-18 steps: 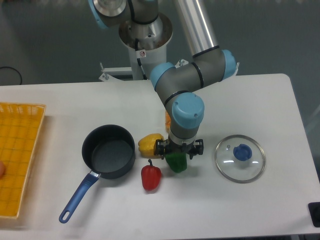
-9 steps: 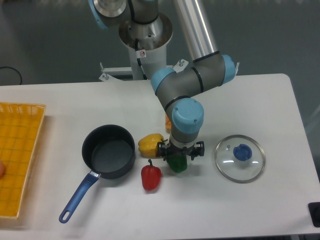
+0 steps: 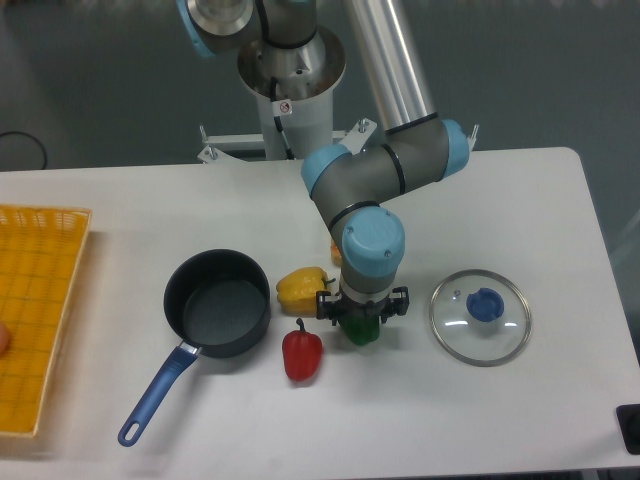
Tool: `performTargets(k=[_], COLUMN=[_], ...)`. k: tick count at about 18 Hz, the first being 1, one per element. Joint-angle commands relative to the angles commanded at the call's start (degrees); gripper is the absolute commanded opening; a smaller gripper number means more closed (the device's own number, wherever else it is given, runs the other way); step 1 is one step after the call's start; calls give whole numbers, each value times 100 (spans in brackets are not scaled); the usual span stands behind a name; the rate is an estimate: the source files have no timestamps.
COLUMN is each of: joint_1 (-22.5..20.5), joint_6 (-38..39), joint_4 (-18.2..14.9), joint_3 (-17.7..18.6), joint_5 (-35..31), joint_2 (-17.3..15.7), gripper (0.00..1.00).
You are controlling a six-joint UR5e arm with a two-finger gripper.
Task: Pick up the green chilies
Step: 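Hold the green bell pepper in the closed gripper, then lift the green bell pepper and carry it onto the glass lid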
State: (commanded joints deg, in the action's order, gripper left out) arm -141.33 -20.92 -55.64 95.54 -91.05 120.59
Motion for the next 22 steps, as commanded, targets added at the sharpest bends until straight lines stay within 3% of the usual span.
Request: performTargets(k=[5,17,22], joint_1=[26,0,-184], joint_6=[0,-114,-1149], joint_4=[0,0,-53], joint_3=[0,-26,-18], joint_5=[0,9,0], joint_2=[-9,-184,-439], gripper=[63,63,63])
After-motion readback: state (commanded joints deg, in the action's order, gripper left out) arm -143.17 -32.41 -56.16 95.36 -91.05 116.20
